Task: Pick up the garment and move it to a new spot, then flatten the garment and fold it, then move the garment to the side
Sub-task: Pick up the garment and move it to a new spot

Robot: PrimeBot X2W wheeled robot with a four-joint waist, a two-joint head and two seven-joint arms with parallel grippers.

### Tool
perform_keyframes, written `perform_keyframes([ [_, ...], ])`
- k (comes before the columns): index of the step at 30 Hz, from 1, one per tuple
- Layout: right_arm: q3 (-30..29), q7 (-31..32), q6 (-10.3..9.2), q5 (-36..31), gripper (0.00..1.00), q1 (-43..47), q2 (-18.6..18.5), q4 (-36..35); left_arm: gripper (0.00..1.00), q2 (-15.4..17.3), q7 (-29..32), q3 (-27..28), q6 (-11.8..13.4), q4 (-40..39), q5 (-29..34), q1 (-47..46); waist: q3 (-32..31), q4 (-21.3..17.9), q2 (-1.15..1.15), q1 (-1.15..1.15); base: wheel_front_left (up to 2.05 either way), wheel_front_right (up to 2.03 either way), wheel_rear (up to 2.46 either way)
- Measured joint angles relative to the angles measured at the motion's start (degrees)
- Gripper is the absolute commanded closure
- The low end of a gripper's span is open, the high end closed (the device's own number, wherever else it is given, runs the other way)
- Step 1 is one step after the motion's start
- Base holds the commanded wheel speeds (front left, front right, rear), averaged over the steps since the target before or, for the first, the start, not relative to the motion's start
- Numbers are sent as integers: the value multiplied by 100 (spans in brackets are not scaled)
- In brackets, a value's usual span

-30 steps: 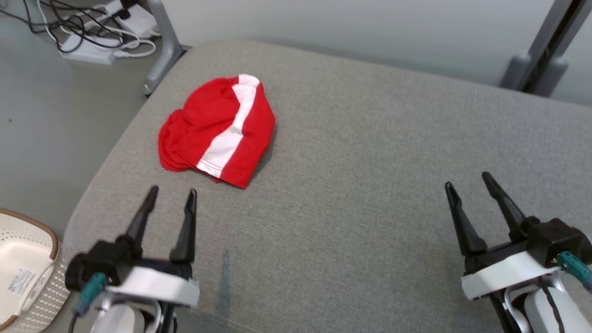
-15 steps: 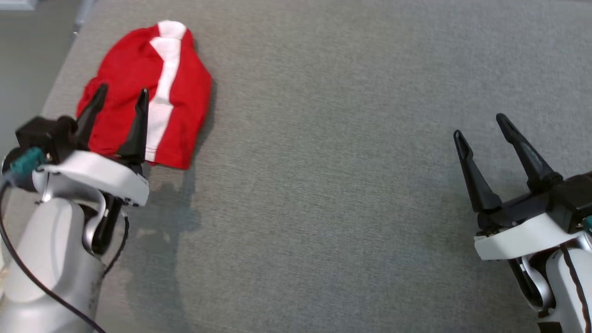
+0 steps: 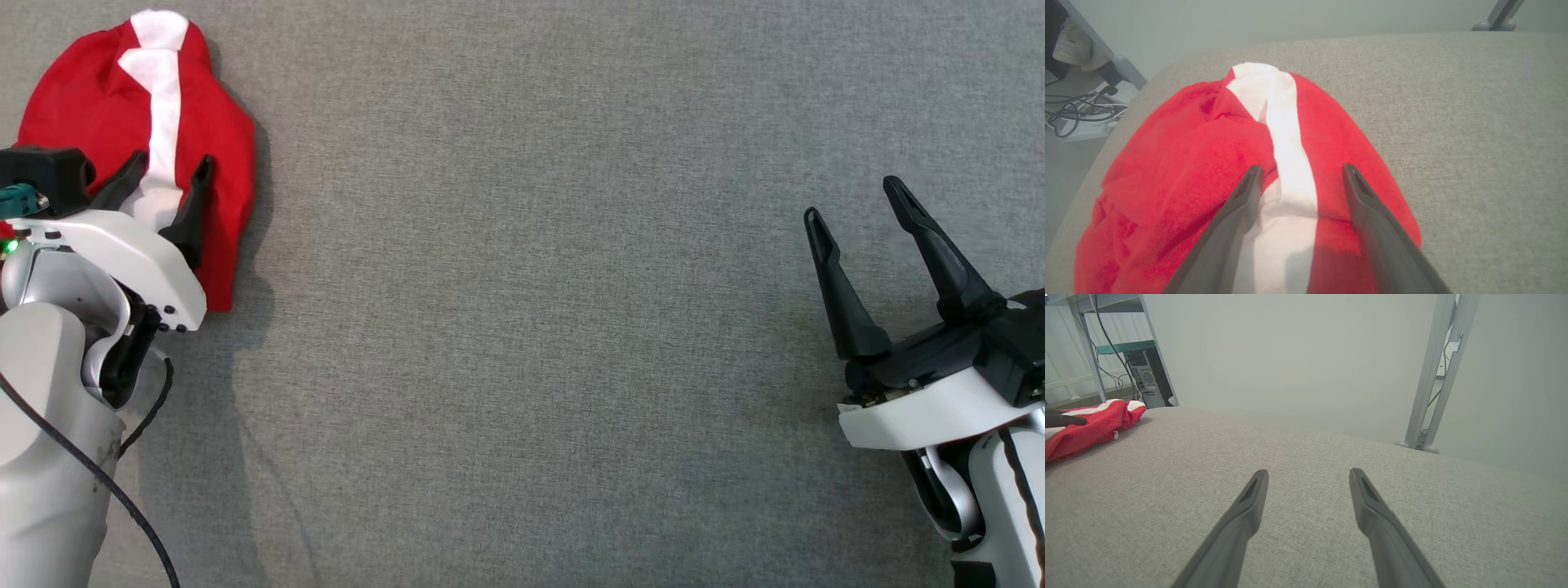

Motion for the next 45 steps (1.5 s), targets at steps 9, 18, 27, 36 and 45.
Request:
perform_keyframes([
  [9,8,-74,0,-29,0,-14,41,78,100,1,267,-33,44,405,-114,-197,-15,-74,0,0,0,0,0],
  [18,64,-260,0,57,0,-1,203,431,100,-229,-814,-34,-49,-402,-330,-51,-497,-87,0,0,0,0,0],
  [27,20,-404,0,254,0,23,365,744,100,-653,-1095,-97,5,-1671,-638,519,-1261,-168,0,0,0,0,0],
  [36,-140,-461,0,330,0,-19,407,817,100,-1661,-779,-784,417,-2950,-940,645,-1601,-488,0,0,0,0,0],
  [45,-63,-478,0,330,0,-204,544,847,100,-1812,-1083,-1825,996,-2581,-1023,408,-1419,-935,0,0,0,0,0],
])
